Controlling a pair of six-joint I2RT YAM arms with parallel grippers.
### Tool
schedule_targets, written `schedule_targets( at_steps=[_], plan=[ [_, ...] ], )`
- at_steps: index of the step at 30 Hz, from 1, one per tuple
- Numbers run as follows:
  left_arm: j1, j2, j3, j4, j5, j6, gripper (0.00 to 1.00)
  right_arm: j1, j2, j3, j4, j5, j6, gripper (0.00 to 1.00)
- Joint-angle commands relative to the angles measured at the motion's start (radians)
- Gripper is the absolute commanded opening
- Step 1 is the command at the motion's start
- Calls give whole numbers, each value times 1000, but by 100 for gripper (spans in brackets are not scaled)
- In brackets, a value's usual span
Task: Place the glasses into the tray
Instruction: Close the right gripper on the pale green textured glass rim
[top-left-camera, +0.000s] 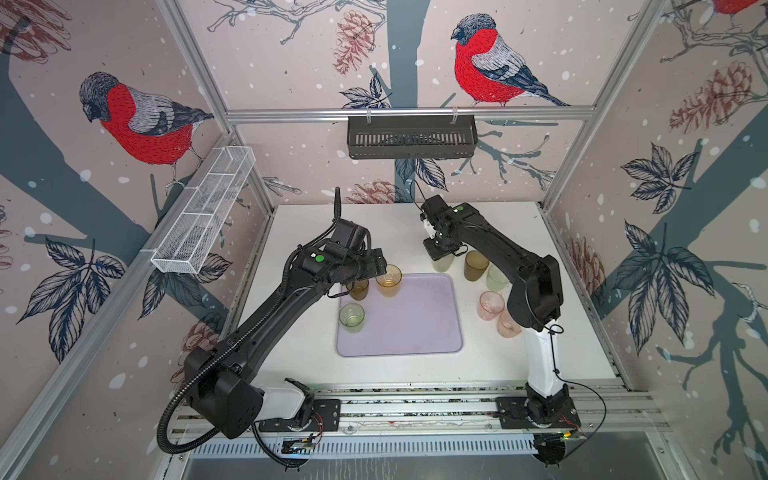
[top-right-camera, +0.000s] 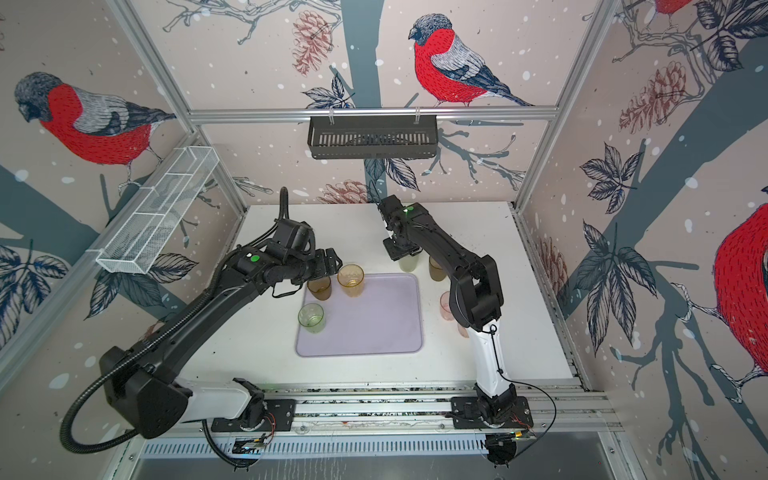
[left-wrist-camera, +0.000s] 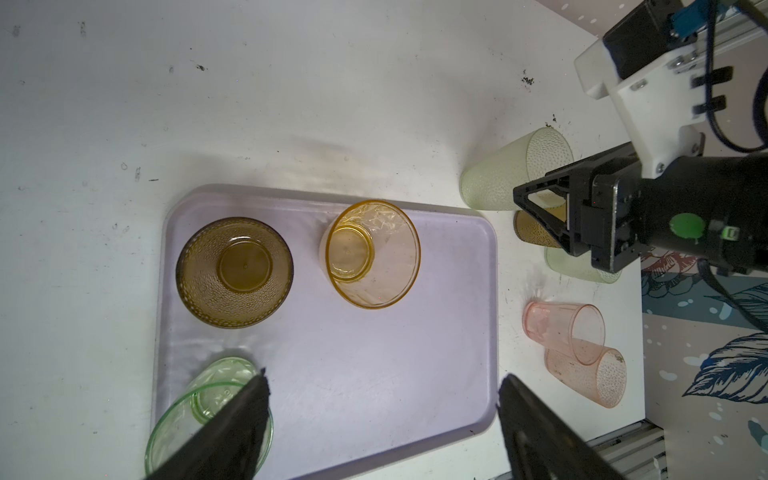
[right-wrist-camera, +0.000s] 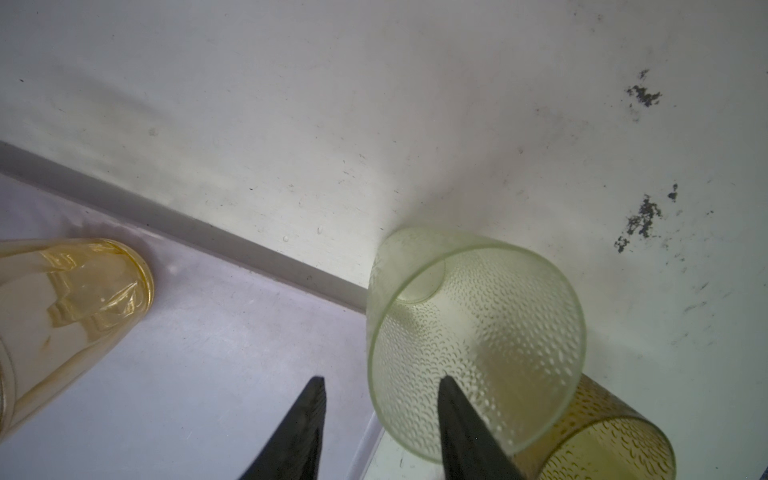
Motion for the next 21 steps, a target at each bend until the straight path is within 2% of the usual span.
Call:
schedule_targets(
  at_steps=[1,21],
  plan=[
    [3,-10,5,23,4,-13,86,0,5,4,2,-11,-13,44],
    [3,32,45,22,15,-2,87,2,47,41,-6,8,-21,33]
  ],
)
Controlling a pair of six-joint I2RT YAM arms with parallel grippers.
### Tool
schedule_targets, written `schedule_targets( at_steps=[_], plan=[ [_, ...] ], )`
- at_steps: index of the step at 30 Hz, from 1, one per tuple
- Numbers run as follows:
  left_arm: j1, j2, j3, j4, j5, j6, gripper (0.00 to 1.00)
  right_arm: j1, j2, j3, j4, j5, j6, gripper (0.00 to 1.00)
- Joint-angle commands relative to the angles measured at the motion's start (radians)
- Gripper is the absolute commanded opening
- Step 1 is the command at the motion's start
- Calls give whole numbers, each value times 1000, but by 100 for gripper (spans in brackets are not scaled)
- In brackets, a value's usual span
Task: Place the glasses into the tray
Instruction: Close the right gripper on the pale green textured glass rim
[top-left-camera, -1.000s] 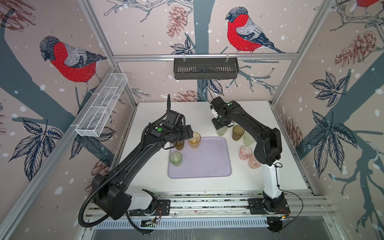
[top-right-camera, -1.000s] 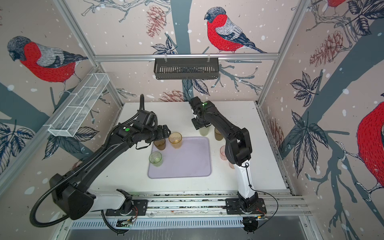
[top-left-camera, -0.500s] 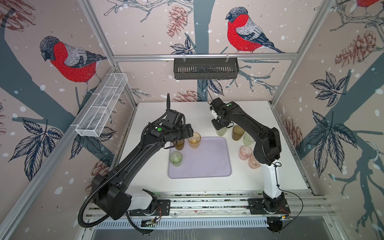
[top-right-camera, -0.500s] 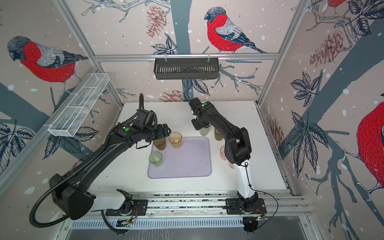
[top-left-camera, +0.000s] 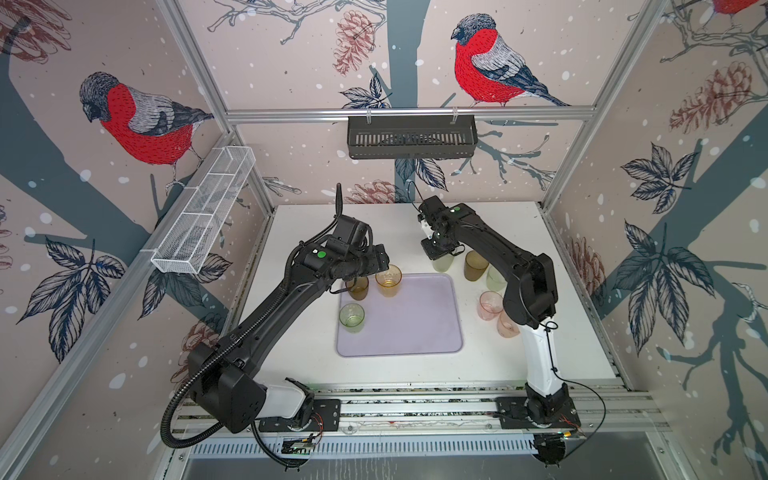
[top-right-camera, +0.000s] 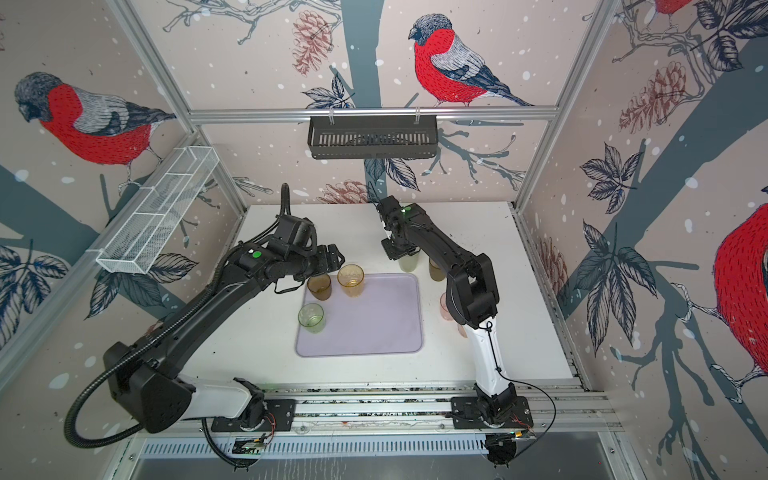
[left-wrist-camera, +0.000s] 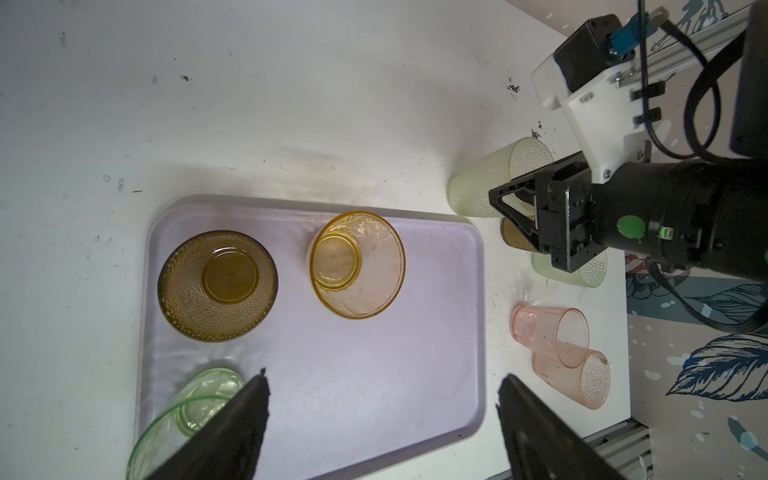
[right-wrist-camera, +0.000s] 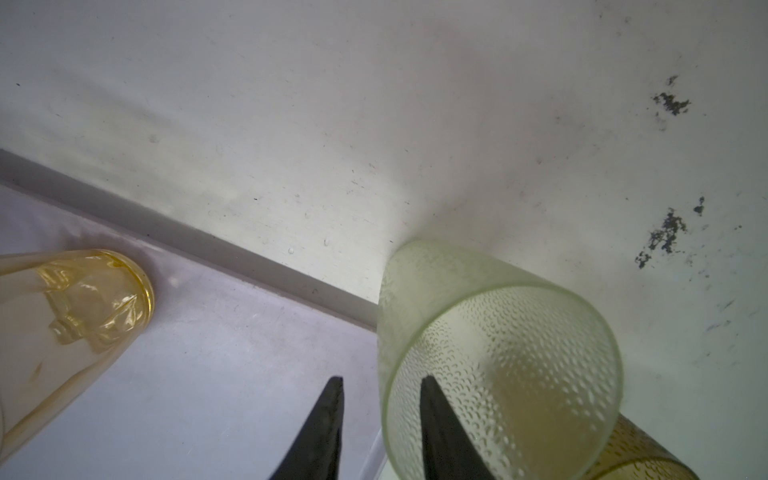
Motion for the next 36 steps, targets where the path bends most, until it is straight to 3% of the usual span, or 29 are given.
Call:
schedule_targets(
  at_steps=[1,36],
  plan=[
    [3,1,3,17,0,-1,87,2,1,8,-10,24,-14,33],
    [4,17,10,35,6,7,87,-5,7,-5,-9,34,-25,17]
  ],
)
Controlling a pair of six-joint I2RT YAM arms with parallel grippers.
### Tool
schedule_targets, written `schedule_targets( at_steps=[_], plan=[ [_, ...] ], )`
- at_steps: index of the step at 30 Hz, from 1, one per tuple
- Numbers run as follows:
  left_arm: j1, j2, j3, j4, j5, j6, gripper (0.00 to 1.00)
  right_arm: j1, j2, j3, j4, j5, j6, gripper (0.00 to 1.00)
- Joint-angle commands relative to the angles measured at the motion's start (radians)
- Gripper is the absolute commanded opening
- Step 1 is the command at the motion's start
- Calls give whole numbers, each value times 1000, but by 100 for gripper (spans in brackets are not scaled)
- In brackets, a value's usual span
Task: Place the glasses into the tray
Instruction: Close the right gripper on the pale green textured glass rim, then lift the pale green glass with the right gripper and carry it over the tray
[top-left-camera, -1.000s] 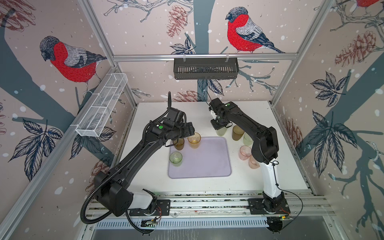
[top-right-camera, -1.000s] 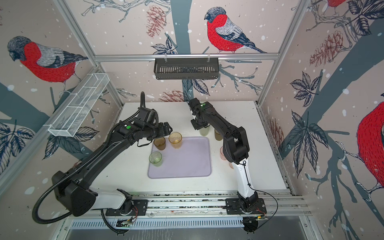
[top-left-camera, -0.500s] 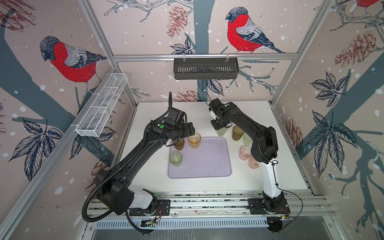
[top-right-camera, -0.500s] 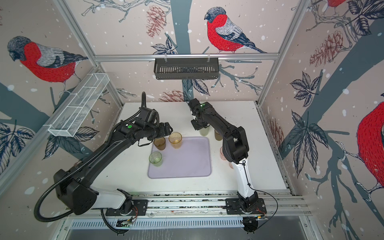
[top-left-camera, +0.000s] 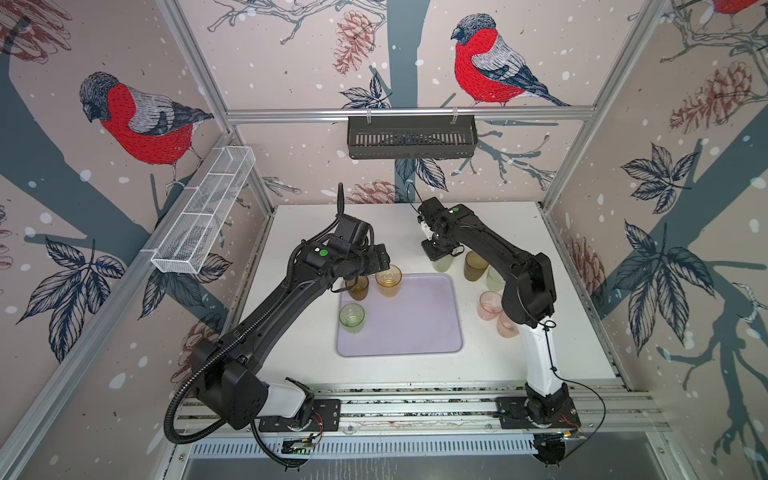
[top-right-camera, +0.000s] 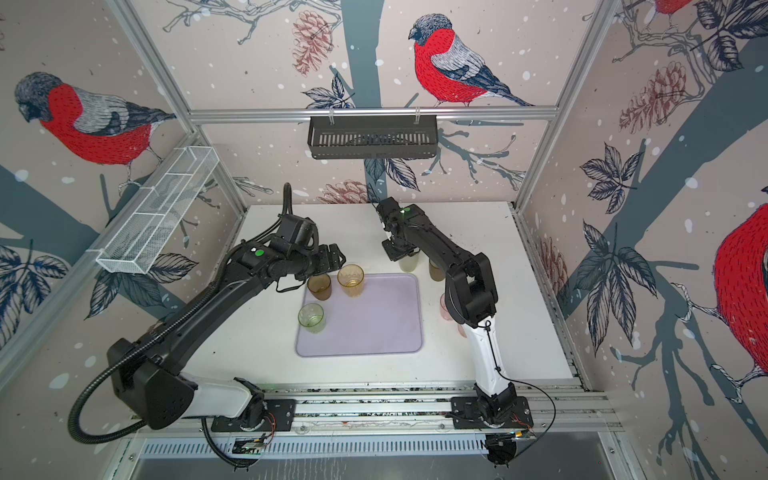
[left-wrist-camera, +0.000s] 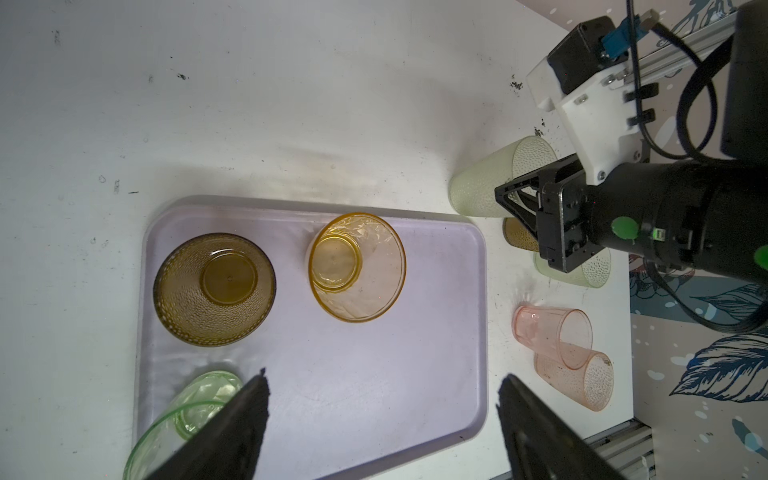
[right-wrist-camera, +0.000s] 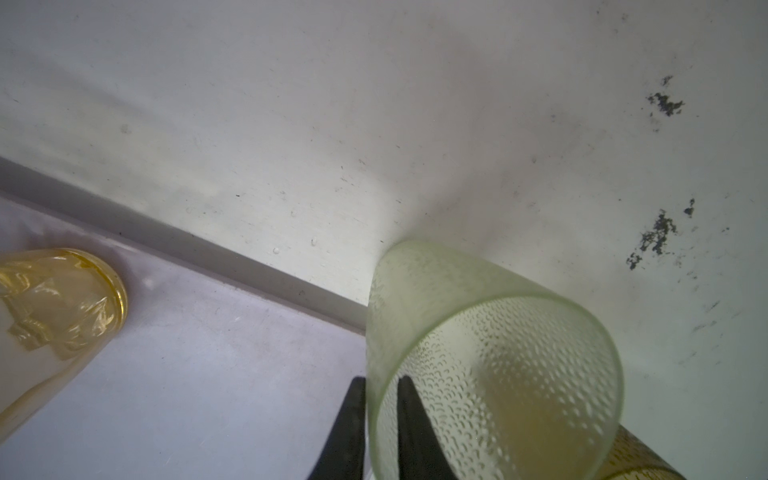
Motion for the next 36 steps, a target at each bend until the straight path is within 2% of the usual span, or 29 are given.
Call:
schedule_targets(
  at_steps=[1,10,22,28,36],
  plan=[
    [3,-1,1,35,2,2,87,-1,-6,-3,-9,7,-7,17],
    [4,4,-4,49,3,1,87,-11,-14,-13,-6,6,-11,14],
    [14,3,-20,42,8,-17,87,-1,-40,-14,-18,8,-6,3],
    [17,-32,-103,98,-2,-104,86,42,-24,64,-41,10,-8,2],
    [44,-52,-75,44,-85,-42,86,100,-38,97,-73,40,9,1]
  ],
)
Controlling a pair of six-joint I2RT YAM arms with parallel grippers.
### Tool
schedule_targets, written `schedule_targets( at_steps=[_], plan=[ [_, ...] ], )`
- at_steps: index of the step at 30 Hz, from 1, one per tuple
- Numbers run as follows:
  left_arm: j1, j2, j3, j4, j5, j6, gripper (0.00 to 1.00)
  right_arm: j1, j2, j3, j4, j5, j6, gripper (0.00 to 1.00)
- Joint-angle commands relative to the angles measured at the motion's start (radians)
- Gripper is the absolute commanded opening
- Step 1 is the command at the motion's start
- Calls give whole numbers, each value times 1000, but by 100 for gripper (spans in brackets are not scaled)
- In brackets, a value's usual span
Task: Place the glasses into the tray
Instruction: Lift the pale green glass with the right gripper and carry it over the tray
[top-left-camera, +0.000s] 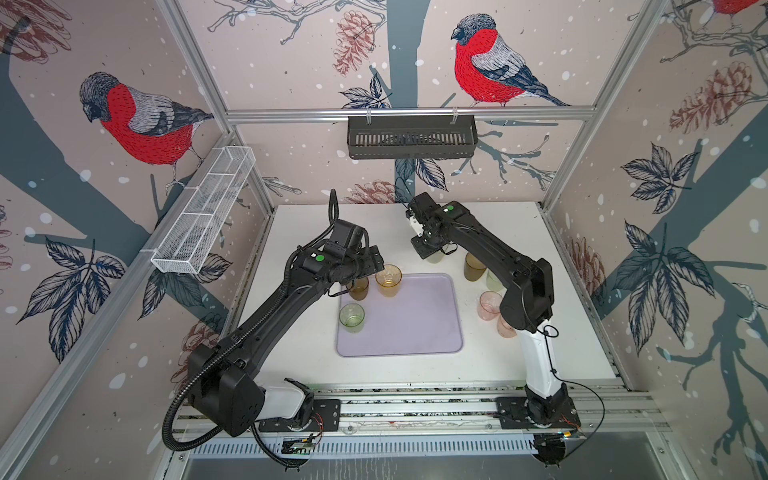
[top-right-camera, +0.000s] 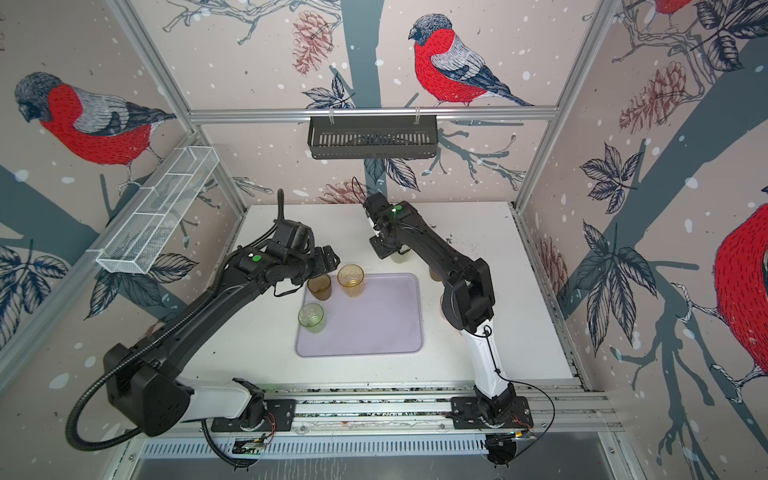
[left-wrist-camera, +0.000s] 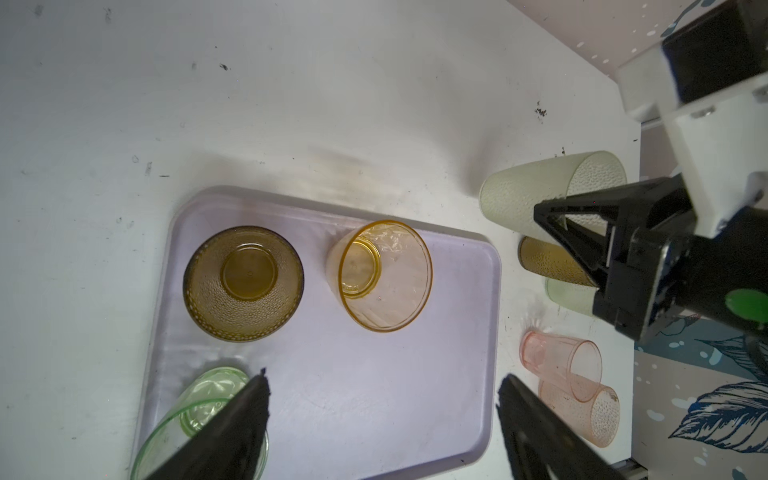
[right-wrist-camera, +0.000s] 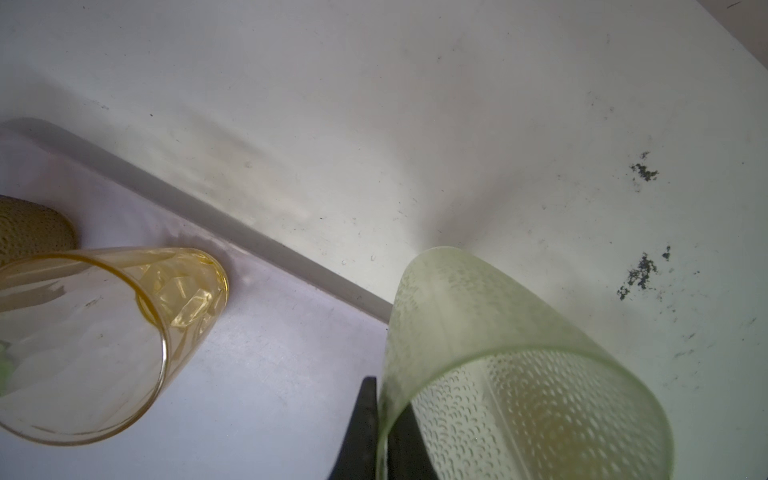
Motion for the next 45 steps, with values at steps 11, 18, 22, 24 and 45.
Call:
schedule_targets(
  at_steps=[11,18,22,24,45],
  plan=[
    [14,-37,-39,80,-4,6,86,72,-76,-21,-62,63,29,0],
    [15,-57,-48,43,-10,14,87,102,-111,-25,-91,42,58,0],
    [16,-93,-92,55,-15,-8,87,128,-119,-31,-106,34,76,0],
    [27,-110,-110,53,-13,-6,88,138,-119,-49,-96,22,82,0],
    [84,-232,-176,-42,-25,52,87,143,-143,-221,46,-104,167,0]
  ],
)
